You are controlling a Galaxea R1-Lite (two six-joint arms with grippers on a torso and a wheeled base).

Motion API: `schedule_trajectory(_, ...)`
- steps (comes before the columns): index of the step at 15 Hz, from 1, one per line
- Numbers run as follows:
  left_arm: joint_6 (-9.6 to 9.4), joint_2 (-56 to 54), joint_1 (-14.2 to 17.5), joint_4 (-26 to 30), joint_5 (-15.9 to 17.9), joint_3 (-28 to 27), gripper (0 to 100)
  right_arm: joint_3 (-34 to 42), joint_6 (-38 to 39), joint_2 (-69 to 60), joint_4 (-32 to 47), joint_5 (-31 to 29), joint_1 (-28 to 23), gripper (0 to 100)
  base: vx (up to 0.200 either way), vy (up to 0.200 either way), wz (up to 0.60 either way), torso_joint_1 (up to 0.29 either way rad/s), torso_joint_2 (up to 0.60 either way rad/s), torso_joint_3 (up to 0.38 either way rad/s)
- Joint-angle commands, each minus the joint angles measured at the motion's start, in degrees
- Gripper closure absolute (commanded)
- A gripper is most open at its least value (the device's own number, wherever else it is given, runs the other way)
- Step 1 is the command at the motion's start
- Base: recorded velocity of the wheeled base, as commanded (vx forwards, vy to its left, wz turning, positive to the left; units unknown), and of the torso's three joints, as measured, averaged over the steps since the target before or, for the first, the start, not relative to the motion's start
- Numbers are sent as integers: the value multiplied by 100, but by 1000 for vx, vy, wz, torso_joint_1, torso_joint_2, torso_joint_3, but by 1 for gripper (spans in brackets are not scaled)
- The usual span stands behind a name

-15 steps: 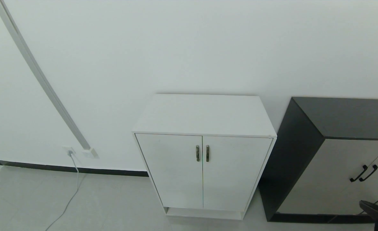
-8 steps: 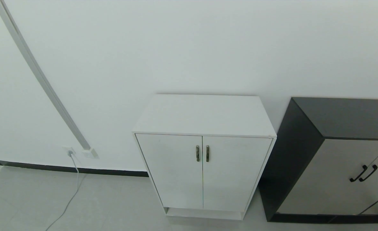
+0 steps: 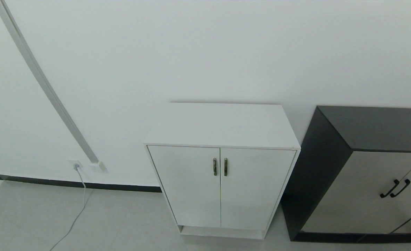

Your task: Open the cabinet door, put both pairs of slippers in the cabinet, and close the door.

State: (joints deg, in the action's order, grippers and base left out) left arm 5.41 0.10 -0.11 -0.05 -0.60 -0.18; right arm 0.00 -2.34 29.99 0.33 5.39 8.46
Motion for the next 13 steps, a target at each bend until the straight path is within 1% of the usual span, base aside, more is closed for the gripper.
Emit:
schedule_trajectory(1, -5, -1, 2, -4, -2, 1, 100, 0, -12, -186, -15, 6, 86, 100, 0, 0, 0, 0, 0, 0)
schedule_trajectory(7, 4, -1, 2, -4, -2, 1, 100, 0, -12, -1320, -15, -3, -670, 100, 0, 0, 0, 0, 0, 0)
schedule_trajectory(13, 4, -1, 2, -4, -2, 1, 100, 0, -3, -2498, -15, -3, -749, 100, 0, 0, 0, 0, 0, 0)
